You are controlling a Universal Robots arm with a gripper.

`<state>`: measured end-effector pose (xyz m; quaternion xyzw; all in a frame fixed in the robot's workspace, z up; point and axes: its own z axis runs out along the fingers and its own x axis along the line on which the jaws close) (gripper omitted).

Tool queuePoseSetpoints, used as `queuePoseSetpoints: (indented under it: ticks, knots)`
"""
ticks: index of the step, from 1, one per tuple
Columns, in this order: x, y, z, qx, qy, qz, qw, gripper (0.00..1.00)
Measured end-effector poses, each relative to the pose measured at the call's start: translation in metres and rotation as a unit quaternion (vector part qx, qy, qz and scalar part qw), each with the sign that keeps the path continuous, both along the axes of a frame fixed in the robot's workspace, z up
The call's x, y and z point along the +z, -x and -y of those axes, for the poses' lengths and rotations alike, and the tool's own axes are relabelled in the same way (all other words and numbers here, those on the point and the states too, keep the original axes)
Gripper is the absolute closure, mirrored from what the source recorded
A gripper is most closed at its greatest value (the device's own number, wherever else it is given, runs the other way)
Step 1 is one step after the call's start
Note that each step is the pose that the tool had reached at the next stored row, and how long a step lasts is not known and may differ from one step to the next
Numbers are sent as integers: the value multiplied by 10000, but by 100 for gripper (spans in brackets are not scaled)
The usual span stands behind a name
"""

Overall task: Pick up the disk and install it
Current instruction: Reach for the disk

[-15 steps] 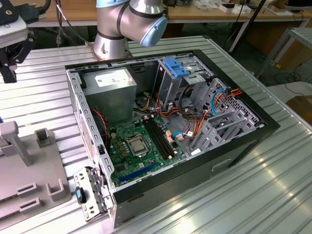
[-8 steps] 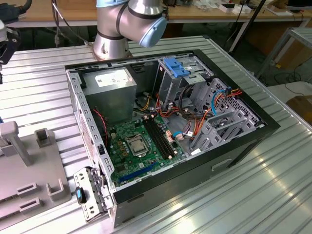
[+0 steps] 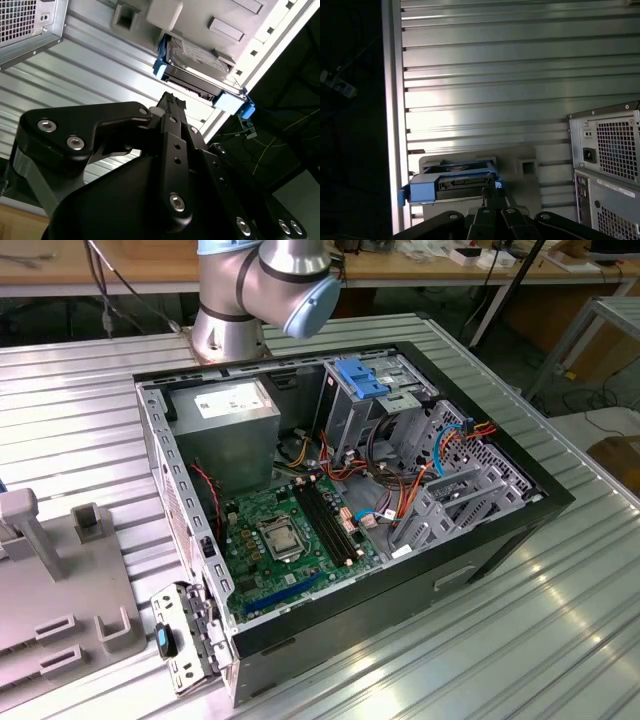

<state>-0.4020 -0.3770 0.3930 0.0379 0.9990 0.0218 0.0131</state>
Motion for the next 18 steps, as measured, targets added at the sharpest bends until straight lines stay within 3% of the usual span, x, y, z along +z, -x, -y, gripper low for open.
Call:
queuePoseSetpoints:
  ticks: [4,9,13,18]
  knots:
    - [0,117,3,10,0,0,10000,89]
    - [-4,174,71,280,0,3,9996,89]
    - [-4,334,87,296,0,7,9996,89]
    - [-4,471,89,304,0,7,9995,89]
